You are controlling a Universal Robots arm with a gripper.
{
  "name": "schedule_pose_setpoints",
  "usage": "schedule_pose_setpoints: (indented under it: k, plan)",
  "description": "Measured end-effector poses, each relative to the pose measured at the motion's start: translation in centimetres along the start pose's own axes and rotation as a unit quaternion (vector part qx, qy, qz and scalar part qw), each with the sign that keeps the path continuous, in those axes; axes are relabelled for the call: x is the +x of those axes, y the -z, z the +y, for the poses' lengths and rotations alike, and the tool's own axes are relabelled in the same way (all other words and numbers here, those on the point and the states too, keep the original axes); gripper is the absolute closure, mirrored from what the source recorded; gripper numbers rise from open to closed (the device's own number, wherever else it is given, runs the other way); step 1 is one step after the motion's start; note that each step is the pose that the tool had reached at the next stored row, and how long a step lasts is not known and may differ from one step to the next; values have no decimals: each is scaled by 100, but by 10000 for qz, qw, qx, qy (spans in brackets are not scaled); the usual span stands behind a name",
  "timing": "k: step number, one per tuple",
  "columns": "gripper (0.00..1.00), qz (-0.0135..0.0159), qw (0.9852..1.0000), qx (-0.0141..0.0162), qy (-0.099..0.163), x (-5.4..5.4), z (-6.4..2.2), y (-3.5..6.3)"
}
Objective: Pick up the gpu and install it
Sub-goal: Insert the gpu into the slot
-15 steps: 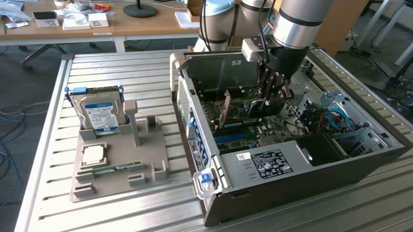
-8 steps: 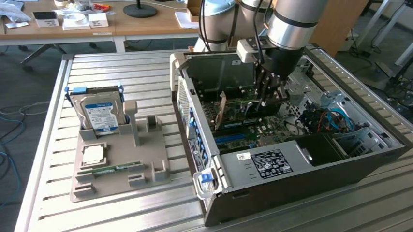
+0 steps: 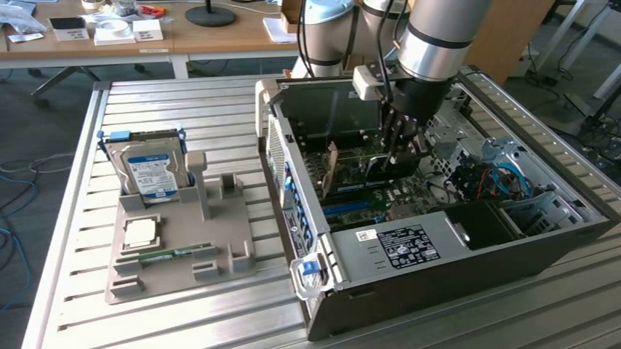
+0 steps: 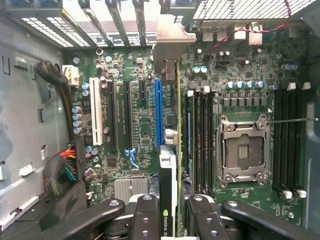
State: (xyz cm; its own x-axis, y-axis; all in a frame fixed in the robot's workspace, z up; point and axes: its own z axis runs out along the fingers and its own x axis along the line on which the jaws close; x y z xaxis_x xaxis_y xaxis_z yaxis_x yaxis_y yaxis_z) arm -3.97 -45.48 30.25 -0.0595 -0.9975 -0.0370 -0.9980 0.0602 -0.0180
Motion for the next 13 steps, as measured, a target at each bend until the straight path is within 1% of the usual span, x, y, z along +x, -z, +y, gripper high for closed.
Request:
schedule_pose_setpoints:
  k: [2,7,11,13]
  plan:
    - [73,-1,10000,1,-2,1,14,-2]
    - [73,-1,10000,1,-1,5,87,-11]
    - [73,-1,10000,1,-1,8,110,-46]
    - [73,-1,10000,0,-1,8,111,-48]
